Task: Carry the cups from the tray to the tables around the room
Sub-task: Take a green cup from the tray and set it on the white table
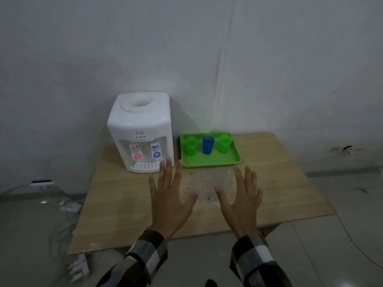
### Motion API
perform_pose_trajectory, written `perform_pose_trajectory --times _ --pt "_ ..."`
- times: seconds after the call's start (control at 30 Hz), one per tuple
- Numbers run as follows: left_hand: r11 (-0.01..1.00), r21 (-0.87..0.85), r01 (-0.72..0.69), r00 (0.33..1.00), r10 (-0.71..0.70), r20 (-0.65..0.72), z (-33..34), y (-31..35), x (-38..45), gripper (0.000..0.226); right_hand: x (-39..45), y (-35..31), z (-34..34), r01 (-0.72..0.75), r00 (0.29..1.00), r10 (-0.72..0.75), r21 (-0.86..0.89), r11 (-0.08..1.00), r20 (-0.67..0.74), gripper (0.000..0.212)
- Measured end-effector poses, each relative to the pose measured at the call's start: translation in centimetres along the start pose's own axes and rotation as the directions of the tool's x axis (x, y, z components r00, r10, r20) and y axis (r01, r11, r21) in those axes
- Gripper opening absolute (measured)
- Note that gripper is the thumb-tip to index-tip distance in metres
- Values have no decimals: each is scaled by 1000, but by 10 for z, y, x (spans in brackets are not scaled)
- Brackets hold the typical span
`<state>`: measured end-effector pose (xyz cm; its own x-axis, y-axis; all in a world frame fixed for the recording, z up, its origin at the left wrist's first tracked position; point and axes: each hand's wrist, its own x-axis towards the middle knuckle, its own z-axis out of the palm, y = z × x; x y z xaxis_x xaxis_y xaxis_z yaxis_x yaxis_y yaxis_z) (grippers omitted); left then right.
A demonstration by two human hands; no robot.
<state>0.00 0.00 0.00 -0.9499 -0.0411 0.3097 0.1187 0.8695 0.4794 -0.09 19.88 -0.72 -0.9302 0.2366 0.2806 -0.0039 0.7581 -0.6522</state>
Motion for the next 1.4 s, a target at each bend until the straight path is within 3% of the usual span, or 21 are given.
perform_pose_trajectory --times 0.53,0.97,1.4 --pt "950 -96 296 950 -282 137 105 33 32 92 79 88 19 -118 986 105 94 989 131 80" --pt "946 -133 297 938 -264 224 167 2 126 99 151 92 69 -126 966 123 -1 992 227 82" --pt "898 -209 387 896 -314 314 219 -35 161 96 190 133 123 -211 897 261 -171 962 357 82"
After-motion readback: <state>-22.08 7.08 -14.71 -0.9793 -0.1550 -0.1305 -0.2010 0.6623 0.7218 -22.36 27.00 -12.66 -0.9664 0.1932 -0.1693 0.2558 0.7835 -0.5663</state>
